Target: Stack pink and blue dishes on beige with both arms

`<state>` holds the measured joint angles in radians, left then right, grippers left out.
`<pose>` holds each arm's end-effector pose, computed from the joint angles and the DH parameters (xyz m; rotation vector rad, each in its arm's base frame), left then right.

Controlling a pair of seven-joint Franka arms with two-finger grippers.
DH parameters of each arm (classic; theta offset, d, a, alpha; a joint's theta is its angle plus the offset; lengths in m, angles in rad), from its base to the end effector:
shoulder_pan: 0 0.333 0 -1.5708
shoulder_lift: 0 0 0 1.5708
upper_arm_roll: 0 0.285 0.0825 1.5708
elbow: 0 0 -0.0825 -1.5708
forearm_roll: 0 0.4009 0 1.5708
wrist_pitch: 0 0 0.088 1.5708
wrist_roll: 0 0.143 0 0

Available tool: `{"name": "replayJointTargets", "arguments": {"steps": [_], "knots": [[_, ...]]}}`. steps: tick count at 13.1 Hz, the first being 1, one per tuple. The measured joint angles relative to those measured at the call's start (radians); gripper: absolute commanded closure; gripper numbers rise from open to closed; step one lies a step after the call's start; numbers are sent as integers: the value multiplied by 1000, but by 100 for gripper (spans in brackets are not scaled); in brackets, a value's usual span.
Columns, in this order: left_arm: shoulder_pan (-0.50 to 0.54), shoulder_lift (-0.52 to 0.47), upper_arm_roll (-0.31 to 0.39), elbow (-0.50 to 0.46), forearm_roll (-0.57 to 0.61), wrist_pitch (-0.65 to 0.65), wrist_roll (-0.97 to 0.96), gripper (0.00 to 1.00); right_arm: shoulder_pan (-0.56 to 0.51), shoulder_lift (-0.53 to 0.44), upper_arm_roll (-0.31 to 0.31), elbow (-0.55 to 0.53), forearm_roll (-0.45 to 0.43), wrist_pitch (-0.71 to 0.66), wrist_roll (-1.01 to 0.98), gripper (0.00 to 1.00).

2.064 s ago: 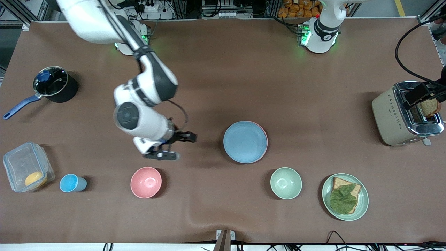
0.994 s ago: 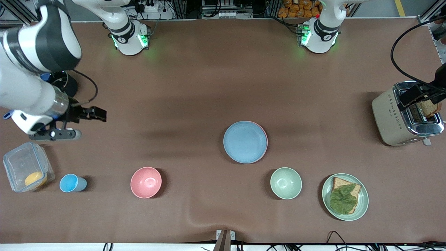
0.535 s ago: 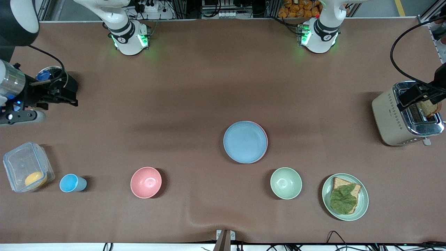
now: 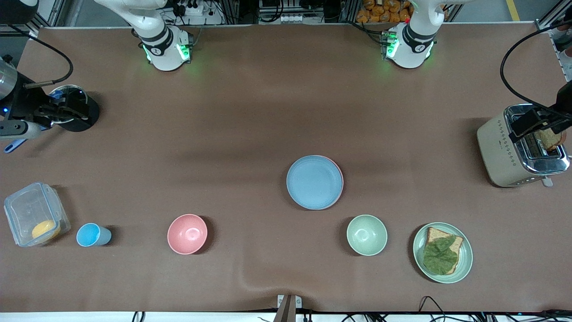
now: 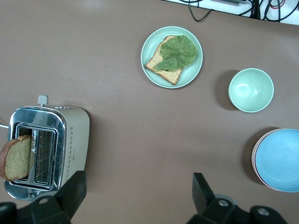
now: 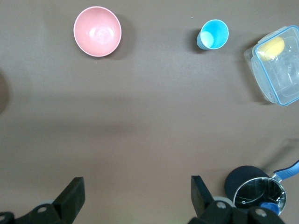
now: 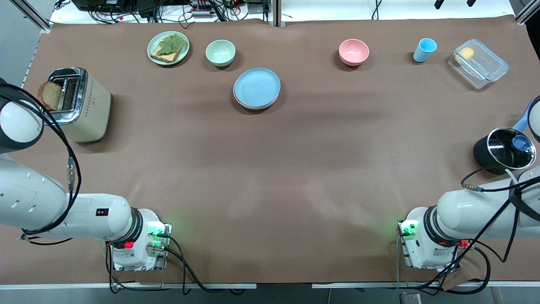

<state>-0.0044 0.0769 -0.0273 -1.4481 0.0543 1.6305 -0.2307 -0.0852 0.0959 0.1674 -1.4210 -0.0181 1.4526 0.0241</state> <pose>0.6034 -0.0111 0.5789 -3.0835 -0.3075 -0.1728 0.5822 0.0410 0.5651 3.1334 0.0882 -0.0984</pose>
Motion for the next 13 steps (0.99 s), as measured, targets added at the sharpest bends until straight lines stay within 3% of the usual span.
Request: {"name": "replayJointTargets", "arguments": {"steps": [3, 6, 13], "knots": [[2, 0, 0, 2, 0, 0, 0, 0, 14, -3, -18, -25, 0, 33, 5, 0], [4, -2, 0, 8, 0, -42, 1, 0, 87, -4, -108, -35, 0, 38, 5, 0], [-6, -2, -12, 14, -24, -119, 52, 0, 101, -5, -121, -42, 0, 61, 5, 0]]}}
